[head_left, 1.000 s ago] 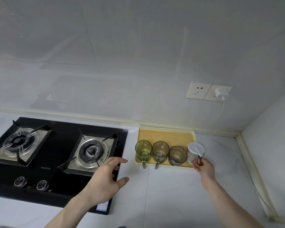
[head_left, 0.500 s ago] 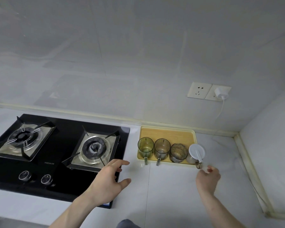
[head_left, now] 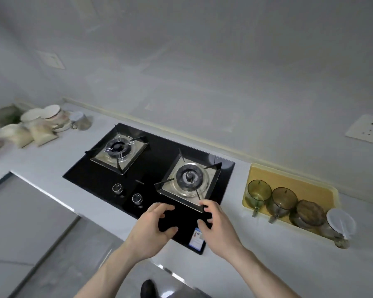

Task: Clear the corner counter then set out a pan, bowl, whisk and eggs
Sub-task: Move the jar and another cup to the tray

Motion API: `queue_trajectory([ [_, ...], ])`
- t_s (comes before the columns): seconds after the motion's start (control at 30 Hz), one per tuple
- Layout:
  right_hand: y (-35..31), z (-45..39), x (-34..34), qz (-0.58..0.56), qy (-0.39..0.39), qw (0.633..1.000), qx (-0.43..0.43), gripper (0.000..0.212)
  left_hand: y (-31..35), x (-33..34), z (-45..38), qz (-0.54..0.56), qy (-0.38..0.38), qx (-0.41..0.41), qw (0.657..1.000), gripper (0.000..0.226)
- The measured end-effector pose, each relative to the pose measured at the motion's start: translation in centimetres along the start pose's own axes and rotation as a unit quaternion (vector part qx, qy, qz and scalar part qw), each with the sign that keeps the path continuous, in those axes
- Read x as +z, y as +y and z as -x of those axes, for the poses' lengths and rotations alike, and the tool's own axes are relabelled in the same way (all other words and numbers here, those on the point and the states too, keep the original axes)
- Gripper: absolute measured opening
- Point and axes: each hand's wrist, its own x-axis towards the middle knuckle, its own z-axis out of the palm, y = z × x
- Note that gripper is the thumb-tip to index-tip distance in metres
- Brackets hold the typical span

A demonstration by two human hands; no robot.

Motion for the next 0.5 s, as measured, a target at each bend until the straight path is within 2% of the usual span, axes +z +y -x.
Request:
queue_trajectory([
  [0.1, -3.6, -1.5, 2.6, 0.011, -0.046, 0.999, -0.026, 0.045, -3.2, -3.2, 1.7, 0.009, 0.036, -0.024, 0.999, 0.051],
  [0.27, -8.4, -3.7, 7.5, 0.037, -0.065, 0.995, -0.062, 0.046, -8.5, -7.8, 4.2, 0.025, 0.084, -0.052, 0.995, 0.050],
  [0.5, -16.9, -7.4, 17.6, 0.028, -0.094, 0.990, -0.099, 0.045, -18.6, -17.1, 8.8, 0.020, 0.144, -0.088, 0.985, 0.048],
])
